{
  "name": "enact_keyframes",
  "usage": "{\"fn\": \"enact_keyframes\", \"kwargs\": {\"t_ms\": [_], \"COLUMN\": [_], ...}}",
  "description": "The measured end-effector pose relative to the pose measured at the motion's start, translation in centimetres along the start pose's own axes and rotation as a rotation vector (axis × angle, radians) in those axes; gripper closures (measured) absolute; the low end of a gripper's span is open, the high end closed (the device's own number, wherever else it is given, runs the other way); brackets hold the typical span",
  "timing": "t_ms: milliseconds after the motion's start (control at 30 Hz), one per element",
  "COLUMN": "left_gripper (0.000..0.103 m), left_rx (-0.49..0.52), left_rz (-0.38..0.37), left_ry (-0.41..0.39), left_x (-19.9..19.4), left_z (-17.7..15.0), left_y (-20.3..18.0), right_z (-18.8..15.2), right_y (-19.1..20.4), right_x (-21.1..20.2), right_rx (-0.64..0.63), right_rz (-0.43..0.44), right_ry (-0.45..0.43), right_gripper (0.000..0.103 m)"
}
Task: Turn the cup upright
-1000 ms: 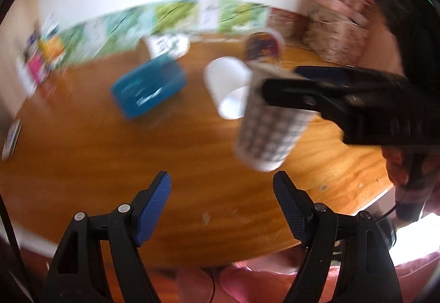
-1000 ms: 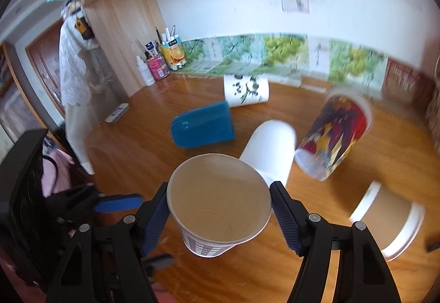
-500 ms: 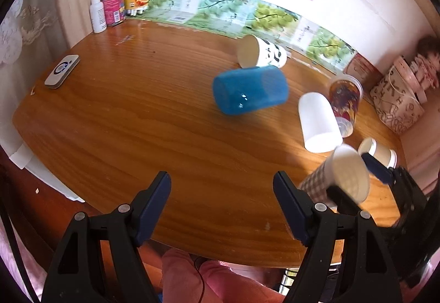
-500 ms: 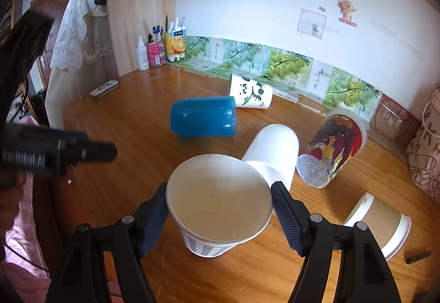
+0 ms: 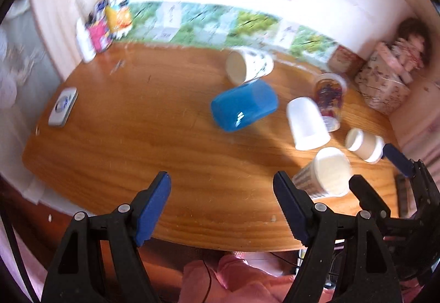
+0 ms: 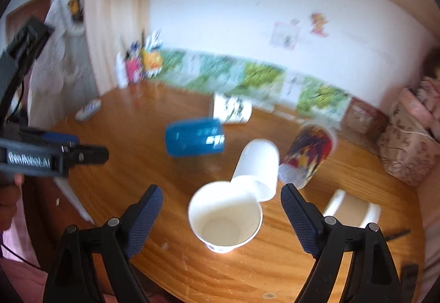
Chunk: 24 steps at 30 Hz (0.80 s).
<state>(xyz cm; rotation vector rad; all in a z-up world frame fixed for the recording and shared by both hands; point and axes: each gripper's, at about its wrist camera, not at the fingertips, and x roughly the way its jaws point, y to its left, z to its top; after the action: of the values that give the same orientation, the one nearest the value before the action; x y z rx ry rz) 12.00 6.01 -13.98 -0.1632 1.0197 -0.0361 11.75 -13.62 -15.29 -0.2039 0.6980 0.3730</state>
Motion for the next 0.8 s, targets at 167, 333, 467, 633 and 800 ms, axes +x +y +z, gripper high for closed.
{"fn": "enact_keyframes", "kwargs": {"t_ms": [167, 333, 467, 633, 800], "left_gripper": [0.019, 0.015, 0.010, 0.010, 0.000], "left_rx": [0.114, 0.143, 0.121, 0.090, 0.054], "left_rz": [-0.042, -0.081, -0.113, -0.046, 0.007], "left_ry": [-0.073, -0.160, -0.197, -0.299, -0.379], "left_x": [-3.6, -6.5, -8.3, -11.1, -13.3], "left_z": [1.4, 2.7, 3.4, 3.4, 2.8], "left_y": [-0.5, -0.6, -0.2, -0.5, -1.5], "right_z": [2.0, 3.9, 5.3, 5.6, 5.8], "right_y": [0.4, 0.2, 0.2, 0.4, 0.6], "right_x": [-4.0, -8.3, -11.4, -14.5, -16.2], "right_rx": [0.140, 0.291, 0.373, 0.446, 0.450], "right_rz": [-0.099, -0.104, -0.126, -0.133, -0.131], "right_ry": [-0.056, -0.109, -0.133, -0.167, -0.188], "right_gripper": [0.001, 0.001, 0.001, 0.001, 0.001]}}
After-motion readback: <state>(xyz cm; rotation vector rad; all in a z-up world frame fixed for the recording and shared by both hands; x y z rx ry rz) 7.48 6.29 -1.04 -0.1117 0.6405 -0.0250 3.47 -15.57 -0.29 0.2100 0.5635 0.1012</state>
